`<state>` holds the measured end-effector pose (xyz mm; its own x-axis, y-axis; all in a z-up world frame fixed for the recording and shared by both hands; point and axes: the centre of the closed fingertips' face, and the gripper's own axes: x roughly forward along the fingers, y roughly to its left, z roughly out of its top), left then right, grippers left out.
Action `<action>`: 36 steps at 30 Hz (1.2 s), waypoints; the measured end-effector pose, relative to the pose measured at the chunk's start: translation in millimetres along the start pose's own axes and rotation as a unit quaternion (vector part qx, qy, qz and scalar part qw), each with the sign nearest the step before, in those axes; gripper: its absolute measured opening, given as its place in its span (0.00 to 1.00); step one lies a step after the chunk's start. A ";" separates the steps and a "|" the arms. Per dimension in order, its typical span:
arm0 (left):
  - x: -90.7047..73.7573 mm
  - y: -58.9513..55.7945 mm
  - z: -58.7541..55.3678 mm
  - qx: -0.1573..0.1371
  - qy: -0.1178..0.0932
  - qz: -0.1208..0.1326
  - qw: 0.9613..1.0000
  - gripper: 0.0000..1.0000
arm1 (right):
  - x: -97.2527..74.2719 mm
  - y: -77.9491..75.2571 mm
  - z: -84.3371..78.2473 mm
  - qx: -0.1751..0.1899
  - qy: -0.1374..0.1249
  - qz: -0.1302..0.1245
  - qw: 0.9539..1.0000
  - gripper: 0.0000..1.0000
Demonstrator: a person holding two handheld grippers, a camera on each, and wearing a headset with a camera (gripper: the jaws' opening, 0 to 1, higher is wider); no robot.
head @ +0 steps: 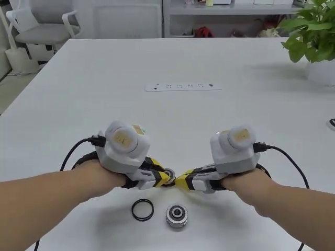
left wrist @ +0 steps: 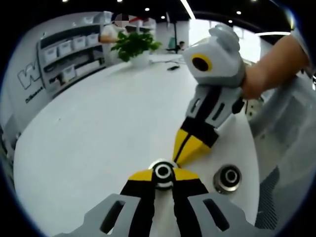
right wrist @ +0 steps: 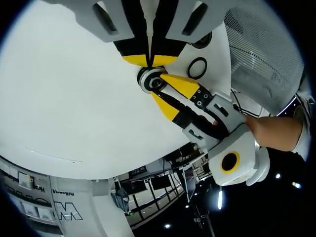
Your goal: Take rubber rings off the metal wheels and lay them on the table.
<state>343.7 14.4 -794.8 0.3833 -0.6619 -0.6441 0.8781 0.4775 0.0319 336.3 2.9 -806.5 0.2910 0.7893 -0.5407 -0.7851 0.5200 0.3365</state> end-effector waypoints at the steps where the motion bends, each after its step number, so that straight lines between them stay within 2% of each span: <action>1: -0.2 0.0 -0.1 0.000 0.000 0.000 1.000 0.13 | -0.6 -1.0 0.2 0.002 -0.001 -0.001 1.000 0.00; 14: -1.9 0.1 -0.8 0.006 0.006 0.001 1.000 0.12 | -2.8 -3.6 10.0 0.077 -0.032 -0.003 0.996 0.00; 25: -1.6 0.2 -1.2 0.005 0.009 0.012 1.000 0.12 | -2.5 -1.0 14.7 0.077 -0.043 -0.001 0.996 0.00; 36: -1.4 -0.1 -1.4 0.007 0.014 0.018 1.000 0.11 | -1.7 5.4 17.2 0.073 -0.044 0.015 0.996 0.00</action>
<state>342.7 16.1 -795.0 0.4064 -0.6275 -0.6641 0.8676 0.4929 0.0652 341.0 10.0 -790.5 0.3205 0.8277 -0.4607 -0.7085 0.5323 0.4633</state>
